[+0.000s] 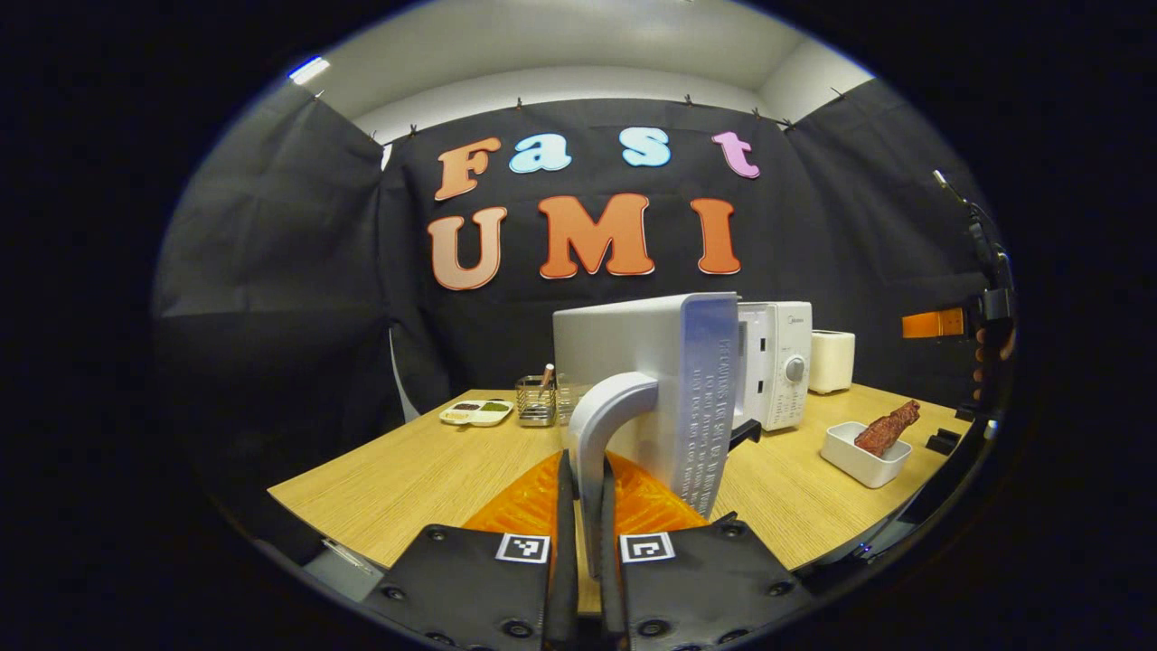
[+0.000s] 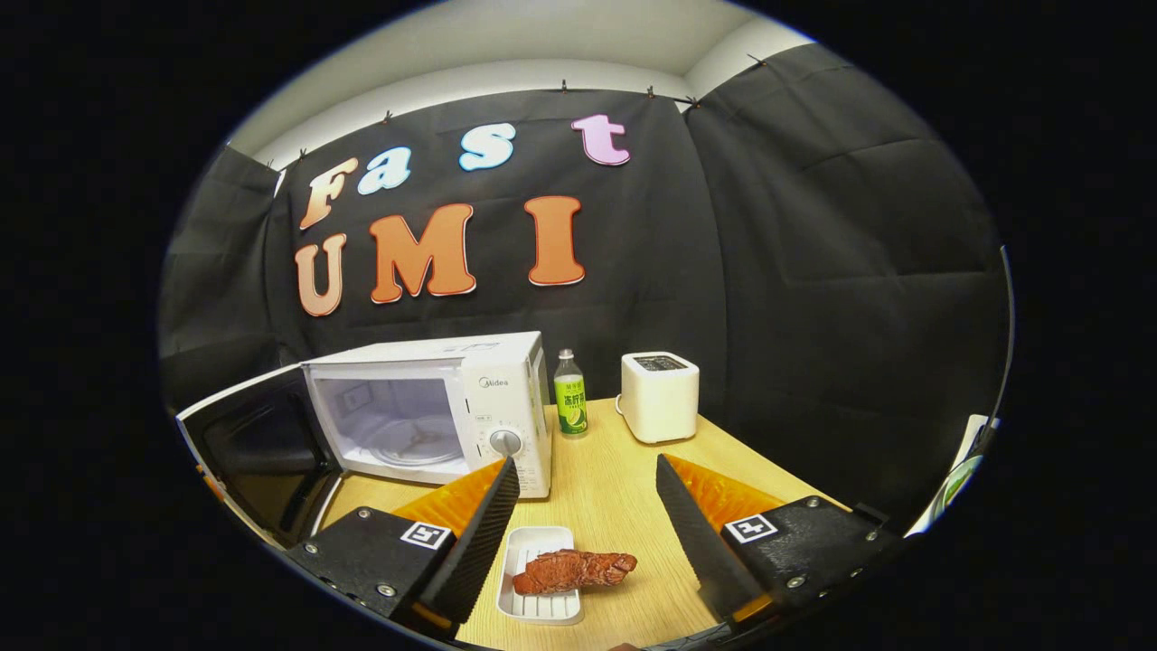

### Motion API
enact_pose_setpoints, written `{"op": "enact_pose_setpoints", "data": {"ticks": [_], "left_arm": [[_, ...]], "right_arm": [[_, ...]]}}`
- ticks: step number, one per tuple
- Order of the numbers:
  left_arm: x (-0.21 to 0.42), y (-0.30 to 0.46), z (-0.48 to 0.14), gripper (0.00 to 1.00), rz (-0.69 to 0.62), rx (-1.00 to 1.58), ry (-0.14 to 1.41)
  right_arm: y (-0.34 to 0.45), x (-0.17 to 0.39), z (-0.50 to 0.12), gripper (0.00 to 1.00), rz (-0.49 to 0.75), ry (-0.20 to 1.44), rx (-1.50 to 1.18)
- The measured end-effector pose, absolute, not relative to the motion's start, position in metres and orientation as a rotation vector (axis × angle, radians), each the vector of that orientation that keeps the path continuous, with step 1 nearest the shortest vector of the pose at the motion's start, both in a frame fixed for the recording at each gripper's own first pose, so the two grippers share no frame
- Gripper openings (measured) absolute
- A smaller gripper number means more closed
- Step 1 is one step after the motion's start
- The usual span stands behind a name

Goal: Open the microwave oven with the left hand, put the food in, and close the microwave oven.

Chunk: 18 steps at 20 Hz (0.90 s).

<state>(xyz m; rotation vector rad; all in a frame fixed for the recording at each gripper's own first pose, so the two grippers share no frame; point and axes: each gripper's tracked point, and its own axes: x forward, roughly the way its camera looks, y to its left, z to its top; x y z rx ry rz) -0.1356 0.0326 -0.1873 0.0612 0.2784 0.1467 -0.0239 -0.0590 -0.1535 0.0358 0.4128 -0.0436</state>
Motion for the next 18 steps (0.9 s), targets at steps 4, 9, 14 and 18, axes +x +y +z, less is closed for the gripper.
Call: {"op": "enact_pose_setpoints", "data": {"ticks": [4, 9, 14, 18], "left_arm": [[-0.141, 0.056, -0.184, 0.14, 0.079, 0.069, 0.290], [-0.145, 0.094, -0.180, 0.18, 0.042, 0.059, 0.303], [-0.152, 0.113, -0.177, 0.65, -0.007, 0.126, 0.297], [-0.154, 0.124, -0.176, 0.64, 0.002, 0.114, 0.293]], "right_arm": [[-0.055, -0.025, -0.157, 0.94, -0.029, 0.435, 0.054], [-0.069, -0.026, -0.165, 0.94, -0.069, 0.461, 0.002], [-0.065, -0.030, -0.178, 0.95, -0.065, 0.514, -0.017], [-0.057, -0.032, -0.189, 0.95, -0.044, 0.548, -0.057]]}}
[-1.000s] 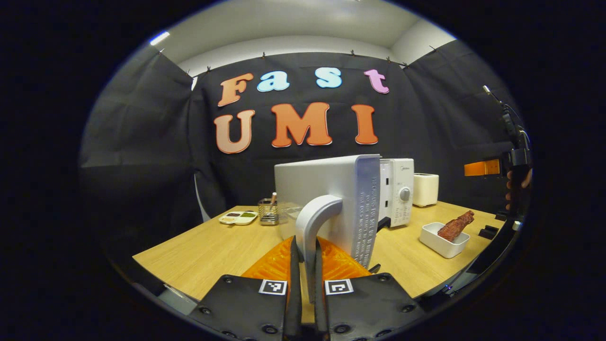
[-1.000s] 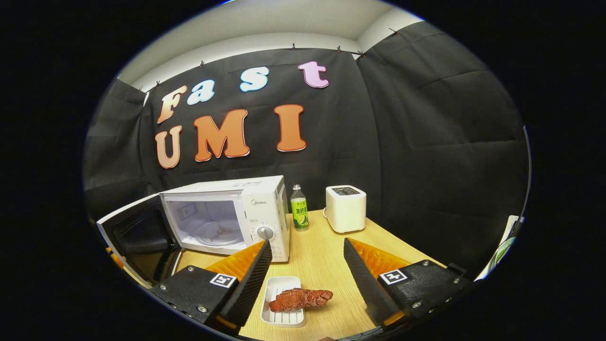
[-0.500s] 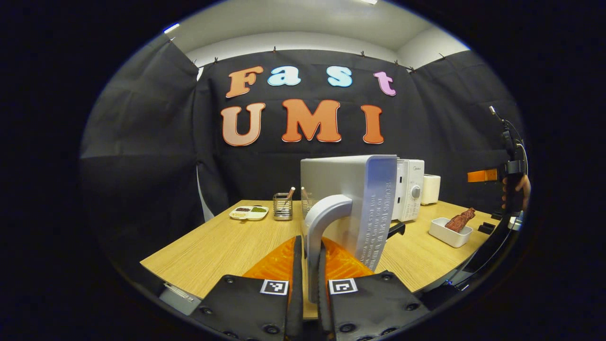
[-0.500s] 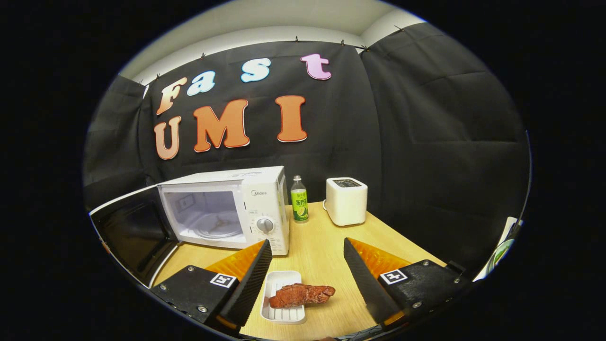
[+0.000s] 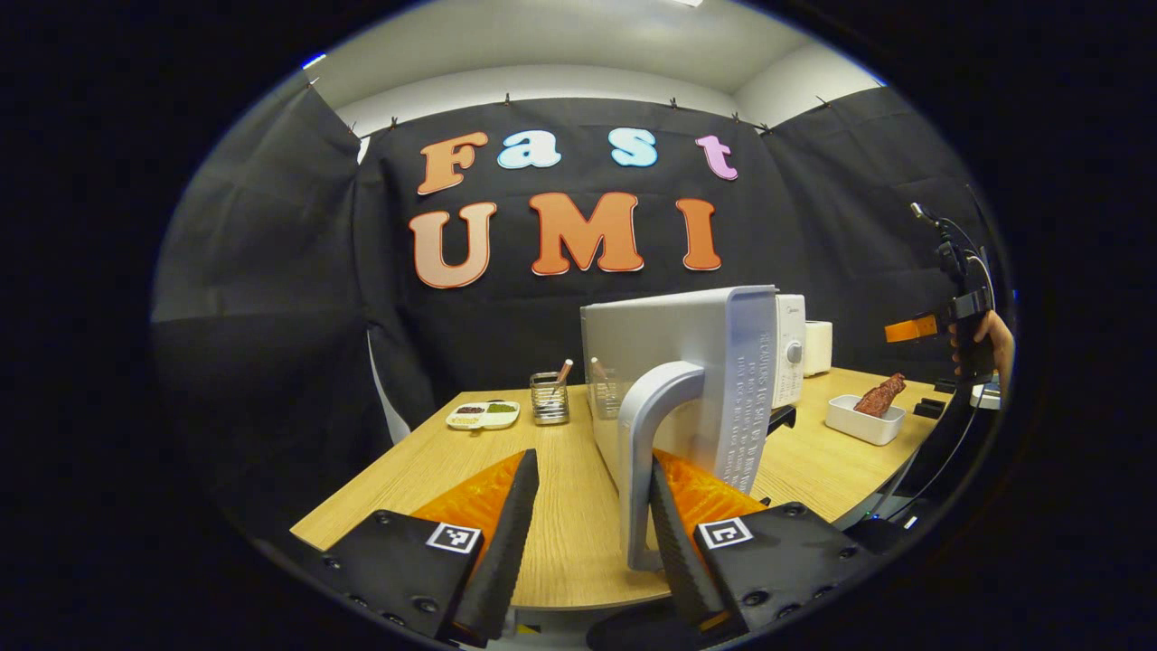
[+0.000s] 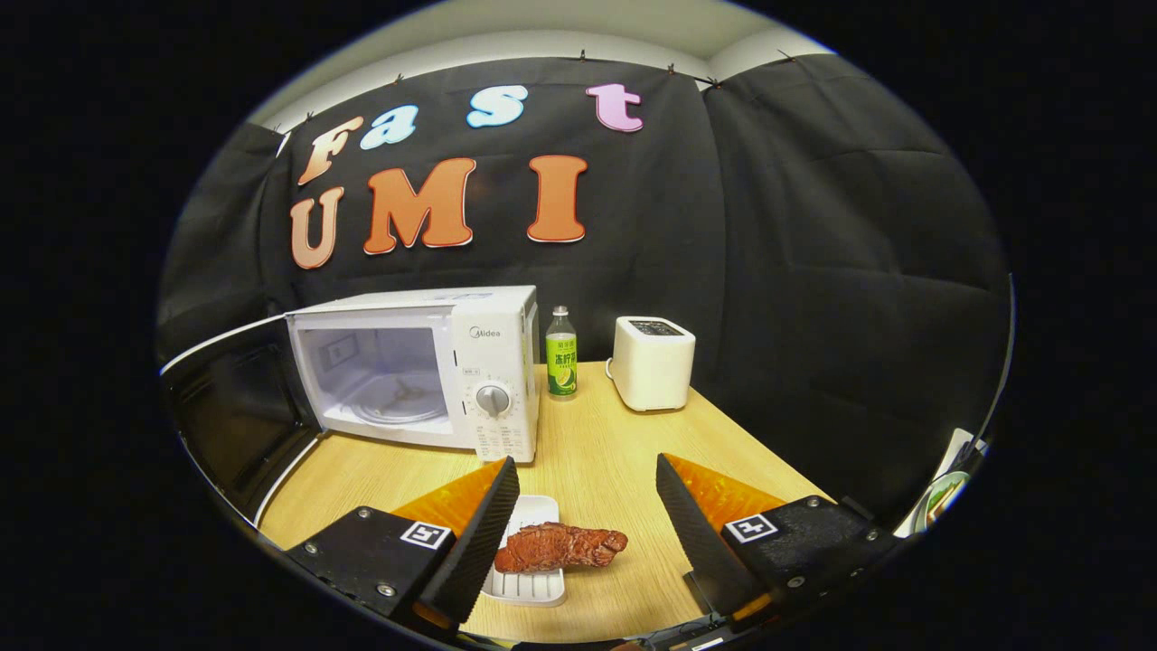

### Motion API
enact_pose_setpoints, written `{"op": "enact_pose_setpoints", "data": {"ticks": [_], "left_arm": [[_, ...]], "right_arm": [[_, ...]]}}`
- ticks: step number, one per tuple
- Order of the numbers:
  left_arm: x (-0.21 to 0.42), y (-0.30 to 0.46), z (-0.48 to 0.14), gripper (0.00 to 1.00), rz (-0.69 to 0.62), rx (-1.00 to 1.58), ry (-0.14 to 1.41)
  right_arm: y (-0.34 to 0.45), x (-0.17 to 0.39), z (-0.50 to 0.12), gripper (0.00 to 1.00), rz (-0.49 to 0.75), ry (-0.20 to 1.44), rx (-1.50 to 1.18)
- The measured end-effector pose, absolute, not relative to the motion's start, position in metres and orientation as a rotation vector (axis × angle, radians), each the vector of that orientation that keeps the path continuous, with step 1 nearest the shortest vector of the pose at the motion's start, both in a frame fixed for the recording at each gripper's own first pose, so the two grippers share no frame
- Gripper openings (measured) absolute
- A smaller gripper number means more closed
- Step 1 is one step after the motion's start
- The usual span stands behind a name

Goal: Open the microwave oven with the left hand, put the food in, and close the microwave oven.

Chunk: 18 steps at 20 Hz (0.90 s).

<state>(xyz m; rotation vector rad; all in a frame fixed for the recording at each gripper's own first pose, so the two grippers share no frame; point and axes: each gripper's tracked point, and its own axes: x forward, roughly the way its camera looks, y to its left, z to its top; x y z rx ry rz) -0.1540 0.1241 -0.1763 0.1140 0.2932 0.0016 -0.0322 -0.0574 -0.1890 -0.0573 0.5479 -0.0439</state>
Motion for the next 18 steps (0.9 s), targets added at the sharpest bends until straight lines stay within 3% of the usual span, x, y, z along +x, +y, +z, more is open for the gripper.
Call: {"op": "enact_pose_setpoints", "data": {"ticks": [1, 6, 7, 8, 9, 10, 16, 17, 18], "left_arm": [[-0.155, 0.128, -0.176, 0.73, 0.008, 0.106, 0.291], [-0.162, 0.130, -0.175, 0.73, 0.011, 0.127, 0.303], [-0.162, 0.131, -0.175, 0.65, 0.008, 0.143, 0.305], [-0.161, 0.131, -0.174, 0.66, 0.005, 0.159, 0.307], [-0.161, 0.131, -0.174, 0.82, 0.000, 0.167, 0.309], [-0.162, 0.131, -0.173, 0.66, -0.004, 0.170, 0.310], [-0.167, 0.135, -0.176, 0.66, 0.034, 0.171, 0.321], [-0.167, 0.136, -0.178, 0.74, 0.042, 0.184, 0.328], [-0.168, 0.137, -0.179, 0.74, 0.047, 0.195, 0.336]], "right_arm": [[-0.055, -0.035, -0.193, 0.95, -0.036, 0.558, -0.071], [-0.066, -0.039, -0.213, 0.95, -0.035, 0.611, -0.126], [-0.071, -0.039, -0.217, 0.95, -0.038, 0.622, -0.132], [-0.075, -0.038, -0.219, 0.95, -0.031, 0.626, -0.136], [-0.080, -0.037, -0.225, 0.95, -0.021, 0.643, -0.138], [-0.089, -0.038, -0.232, 0.95, -0.015, 0.679, -0.139], [-0.099, -0.037, -0.258, 0.94, 0.004, 0.794, 0.001], [-0.093, -0.040, -0.260, 0.94, 0.016, 0.801, 0.046], [-0.086, -0.043, -0.263, 0.94, 0.025, 0.811, 0.087]]}}
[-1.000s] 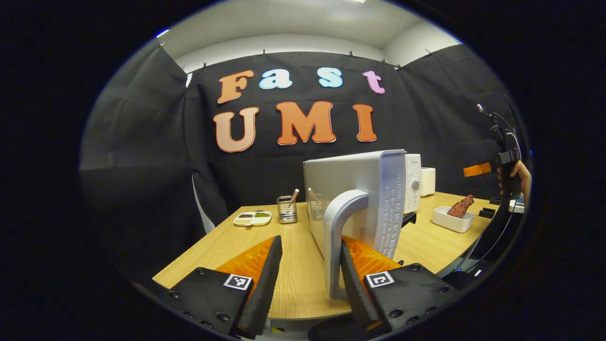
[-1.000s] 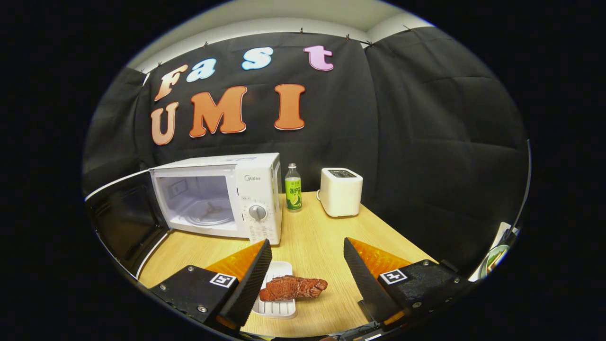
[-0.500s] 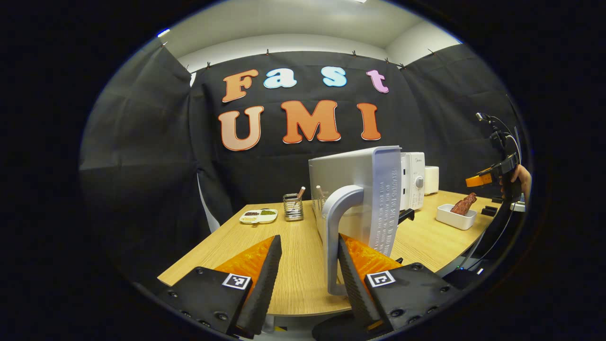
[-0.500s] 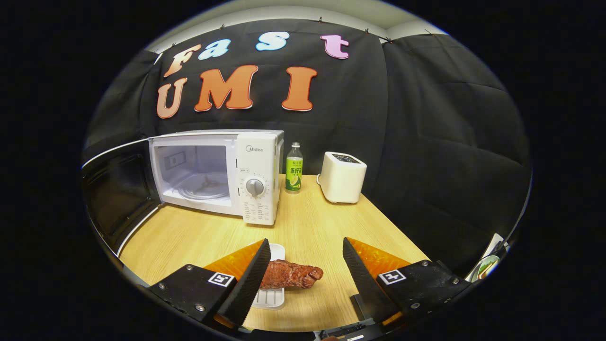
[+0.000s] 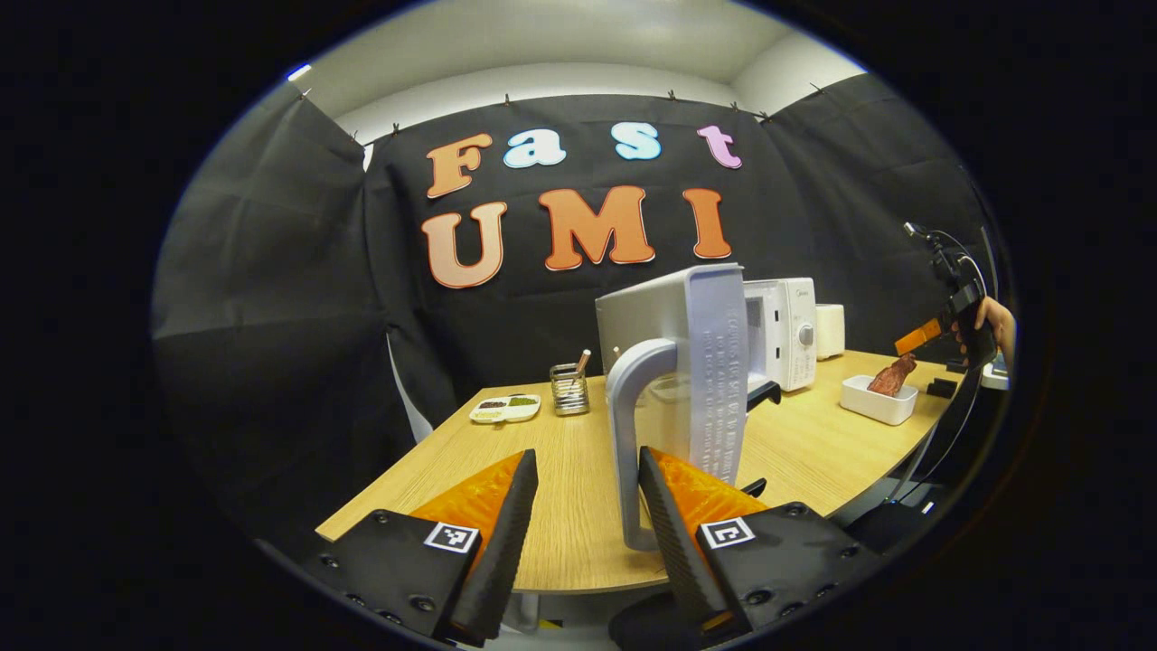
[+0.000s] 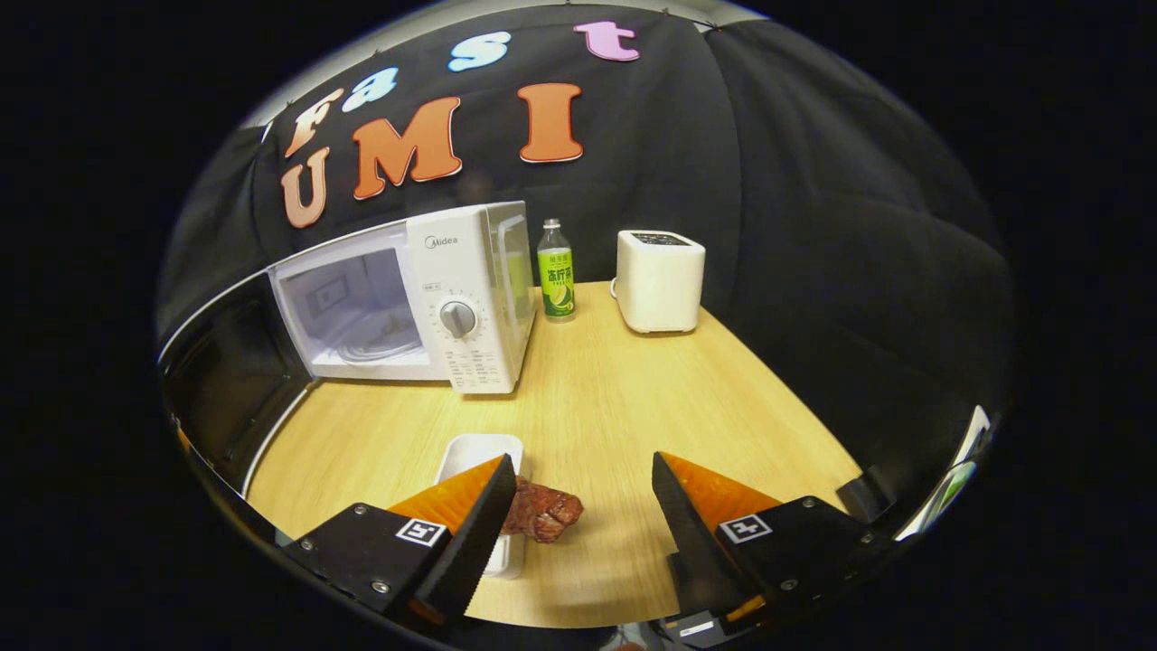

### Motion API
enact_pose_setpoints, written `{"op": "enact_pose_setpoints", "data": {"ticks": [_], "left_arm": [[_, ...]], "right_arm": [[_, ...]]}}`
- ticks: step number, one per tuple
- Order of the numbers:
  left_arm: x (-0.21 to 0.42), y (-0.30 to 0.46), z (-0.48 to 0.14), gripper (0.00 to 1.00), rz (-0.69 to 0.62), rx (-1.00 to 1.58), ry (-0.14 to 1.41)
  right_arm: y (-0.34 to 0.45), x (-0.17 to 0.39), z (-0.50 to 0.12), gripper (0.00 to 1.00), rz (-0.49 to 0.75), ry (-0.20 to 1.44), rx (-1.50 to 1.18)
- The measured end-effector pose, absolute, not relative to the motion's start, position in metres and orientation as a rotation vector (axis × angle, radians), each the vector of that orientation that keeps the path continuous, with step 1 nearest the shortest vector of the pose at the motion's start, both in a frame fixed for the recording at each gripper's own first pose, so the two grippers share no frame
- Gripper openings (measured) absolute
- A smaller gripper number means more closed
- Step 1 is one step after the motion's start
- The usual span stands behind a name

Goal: Open the microwave oven with the left hand, put the food in, and close the microwave oven.

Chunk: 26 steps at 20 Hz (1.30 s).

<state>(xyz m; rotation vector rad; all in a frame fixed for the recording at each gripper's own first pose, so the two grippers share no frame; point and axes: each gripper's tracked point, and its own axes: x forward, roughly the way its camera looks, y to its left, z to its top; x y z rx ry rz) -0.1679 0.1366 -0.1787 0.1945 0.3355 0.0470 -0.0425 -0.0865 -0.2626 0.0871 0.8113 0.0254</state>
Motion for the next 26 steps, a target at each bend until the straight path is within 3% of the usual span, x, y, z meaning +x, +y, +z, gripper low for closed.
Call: {"op": "enact_pose_setpoints", "data": {"ticks": [4, 5, 6, 7, 9, 10, 11, 12, 14, 15, 16, 18, 19, 20, 23, 25, 26], "left_arm": [[-0.172, 0.135, -0.183, 0.75, 0.045, 0.188, 0.359], [-0.172, 0.136, -0.182, 0.66, 0.046, 0.186, 0.354], [-0.174, 0.137, -0.181, 0.66, 0.050, 0.184, 0.350], [-0.175, 0.138, -0.181, 0.75, 0.053, 0.181, 0.346], [-0.177, 0.138, -0.179, 0.75, 0.058, 0.167, 0.339], [-0.180, 0.140, -0.178, 0.66, 0.060, 0.160, 0.337], [-0.181, 0.140, -0.177, 0.66, 0.064, 0.154, 0.334], [-0.181, 0.141, -0.175, 0.75, 0.065, 0.148, 0.329], [-0.181, 0.141, -0.174, 0.75, 0.063, 0.147, 0.326], [-0.180, 0.140, -0.175, 0.68, 0.062, 0.151, 0.328], [-0.181, 0.142, -0.174, 0.70, 0.061, 0.153, 0.330], [-0.182, 0.143, -0.173, 0.75, 0.059, 0.150, 0.329], [-0.182, 0.143, -0.173, 0.70, 0.059, 0.147, 0.328], [-0.182, 0.143, -0.173, 0.66, 0.059, 0.143, 0.327], [-0.183, 0.144, -0.173, 0.65, 0.058, 0.139, 0.327], [-0.184, 0.144, -0.173, 0.66, 0.056, 0.138, 0.328], [-0.183, 0.144, -0.172, 0.82, 0.055, 0.137, 0.327]], "right_arm": [[-0.092, -0.052, -0.278, 0.90, -0.009, 0.869, 0.163], [-0.093, -0.054, -0.278, 0.88, -0.014, 0.874, 0.184], [-0.090, -0.056, -0.277, 0.86, -0.011, 0.879, 0.223], [-0.086, -0.059, -0.276, 0.84, -0.002, 0.884, 0.275], [-0.079, -0.061, -0.280, 0.78, -0.002, 0.894, 0.379], [-0.078, -0.061, -0.284, 0.76, -0.011, 0.900, 0.414], [-0.076, -0.062, -0.288, 0.72, -0.018, 0.898, 0.441], [-0.073, -0.062, -0.292, 0.70, -0.019, 0.898, 0.468], [-0.066, -0.062, -0.291, 0.66, -0.009, 0.892, 0.521], [-0.064, -0.063, -0.293, 0.57, -0.010, 0.892, 0.531], [-0.068, -0.061, -0.297, 0.52, -0.029, 0.884, 0.522], [-0.069, -0.056, -0.294, 0.30, -0.036, 0.866, 0.544], [-0.068, -0.052, -0.293, 0.35, -0.033, 0.851, 0.560], [-0.066, -0.050, -0.290, 0.34, -0.025, 0.835, 0.571], [-0.058, -0.040, -0.276, 0.20, 0.002, 0.770, 0.607], [-0.050, -0.039, -0.276, 0.15, 0.020, 0.766, 0.566], [-0.047, -0.037, -0.274, 0.14, 0.025, 0.758, 0.537]]}}
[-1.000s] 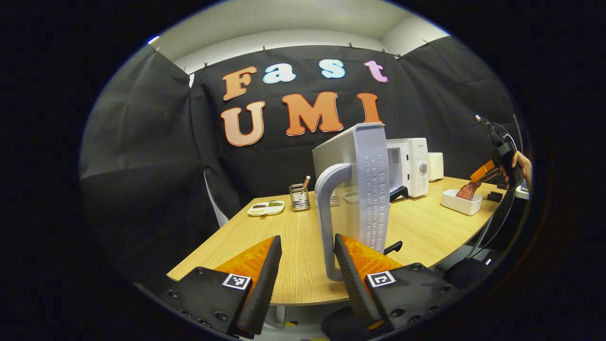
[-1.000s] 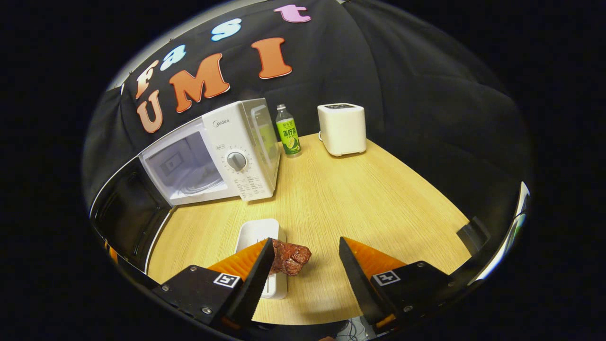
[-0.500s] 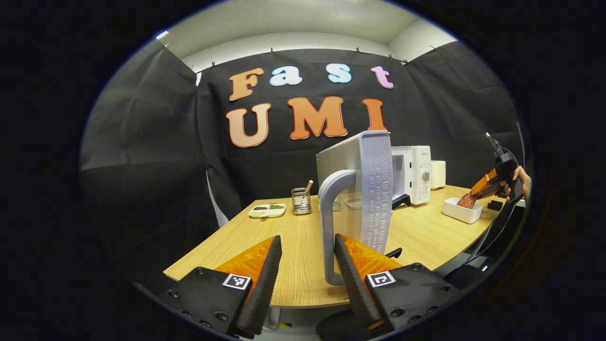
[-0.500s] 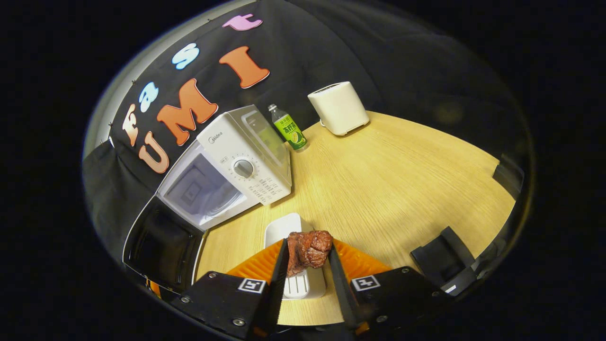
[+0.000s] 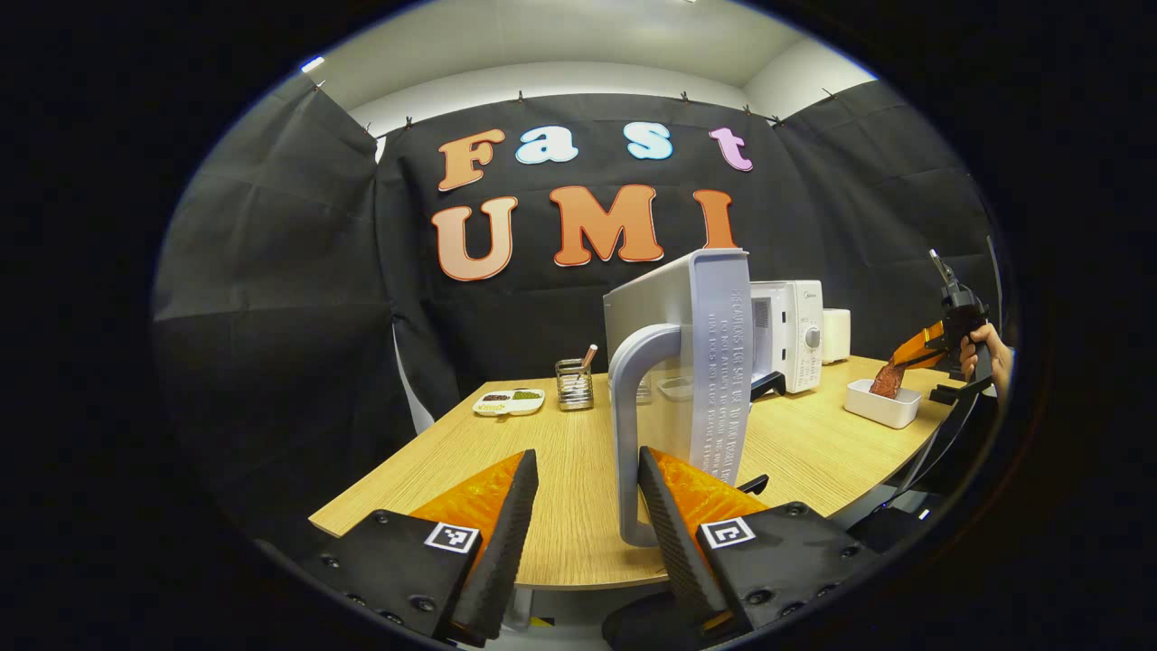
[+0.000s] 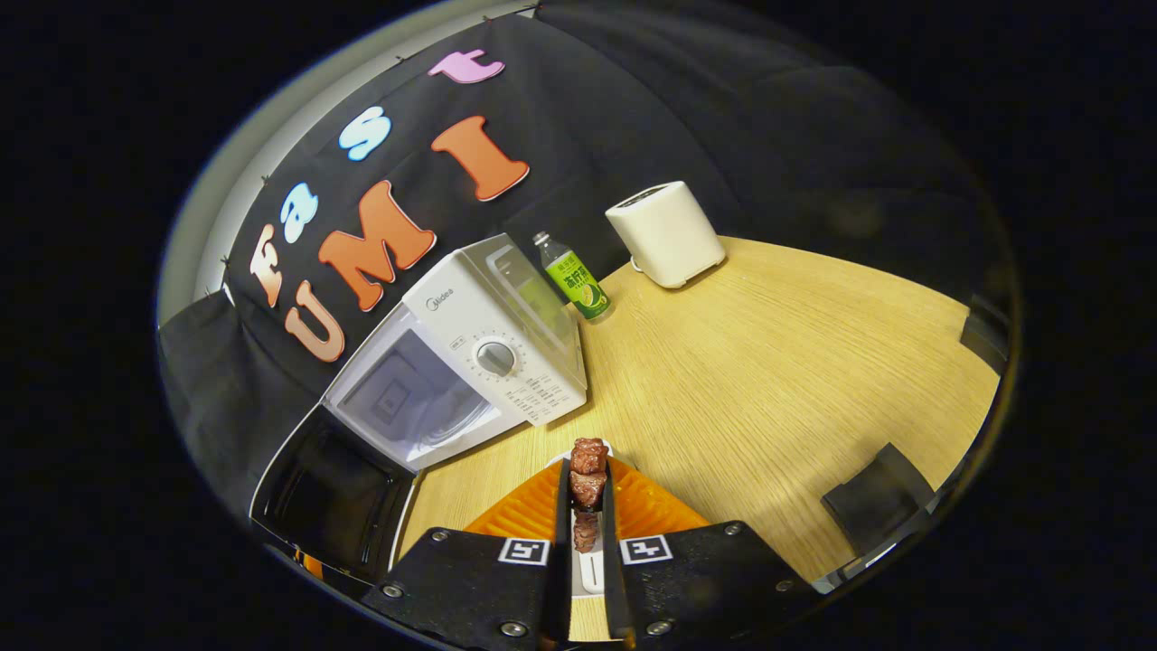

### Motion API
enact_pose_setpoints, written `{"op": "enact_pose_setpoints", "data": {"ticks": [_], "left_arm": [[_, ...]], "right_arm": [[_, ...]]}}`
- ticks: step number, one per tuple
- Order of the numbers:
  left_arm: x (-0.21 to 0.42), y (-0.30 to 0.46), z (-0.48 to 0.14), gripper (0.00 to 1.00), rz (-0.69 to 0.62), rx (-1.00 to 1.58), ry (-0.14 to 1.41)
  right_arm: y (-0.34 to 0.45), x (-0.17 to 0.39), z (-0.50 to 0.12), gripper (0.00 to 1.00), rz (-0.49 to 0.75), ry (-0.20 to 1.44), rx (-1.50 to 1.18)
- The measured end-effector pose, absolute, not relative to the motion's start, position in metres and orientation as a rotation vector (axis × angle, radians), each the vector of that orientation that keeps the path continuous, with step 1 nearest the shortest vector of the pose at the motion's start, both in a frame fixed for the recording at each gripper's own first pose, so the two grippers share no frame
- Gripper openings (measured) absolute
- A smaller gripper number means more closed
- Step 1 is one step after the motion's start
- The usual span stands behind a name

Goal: Open the microwave oven with the left hand, put the food in, and close the microwave oven.

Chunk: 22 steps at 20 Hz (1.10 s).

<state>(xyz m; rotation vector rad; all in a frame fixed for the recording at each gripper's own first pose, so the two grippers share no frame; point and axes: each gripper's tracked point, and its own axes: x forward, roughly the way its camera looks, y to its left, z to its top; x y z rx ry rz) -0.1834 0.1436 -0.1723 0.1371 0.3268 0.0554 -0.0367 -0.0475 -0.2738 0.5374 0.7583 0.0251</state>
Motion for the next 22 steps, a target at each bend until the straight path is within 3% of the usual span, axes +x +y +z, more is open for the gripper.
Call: {"op": "enact_pose_setpoints", "data": {"ticks": [1, 3, 4, 6, 8, 15, 16, 17, 19, 20, 21, 22], "left_arm": [[-0.184, 0.144, -0.172, 0.66, 0.054, 0.137, 0.326], [-0.183, 0.145, -0.172, 0.66, 0.055, 0.137, 0.326], [-0.184, 0.145, -0.172, 0.74, 0.054, 0.136, 0.325], [-0.184, 0.145, -0.172, 0.74, 0.052, 0.131, 0.323], [-0.183, 0.145, -0.172, 0.65, 0.049, 0.125, 0.321], [-0.183, 0.145, -0.172, 0.66, 0.043, 0.099, 0.311], [-0.183, 0.146, -0.172, 0.75, 0.045, 0.097, 0.308], [-0.183, 0.147, -0.172, 0.66, 0.047, 0.094, 0.308], [-0.183, 0.147, -0.172, 0.66, 0.048, 0.082, 0.303], [-0.184, 0.147, -0.171, 0.74, 0.047, 0.078, 0.302], [-0.185, 0.147, -0.170, 0.74, 0.047, 0.077, 0.301], [-0.185, 0.147, -0.171, 0.66, 0.045, 0.076, 0.301]], "right_arm": [[-0.046, -0.034, -0.268, 0.14, 0.033, 0.740, 0.506], [-0.043, -0.028, -0.259, 0.14, 0.036, 0.701, 0.445], [-0.044, -0.025, -0.255, 0.14, 0.035, 0.691, 0.423], [-0.042, -0.021, -0.243, 0.14, 0.047, 0.665, 0.378], [-0.031, -0.018, -0.227, 0.14, 0.078, 0.620, 0.306], [0.042, 0.002, -0.183, 0.14, 0.239, 0.488, 0.008], [0.054, 0.005, -0.181, 0.14, 0.259, 0.488, -0.010], [0.068, 0.008, -0.179, 0.14, 0.282, 0.484, -0.009], [0.094, 0.014, -0.172, 0.14, 0.324, 0.478, 0.035], [0.105, 0.018, -0.170, 0.14, 0.338, 0.475, 0.067], [0.115, 0.022, -0.169, 0.14, 0.350, 0.475, 0.098], [0.125, 0.026, -0.169, 0.14, 0.357, 0.476, 0.126]]}}
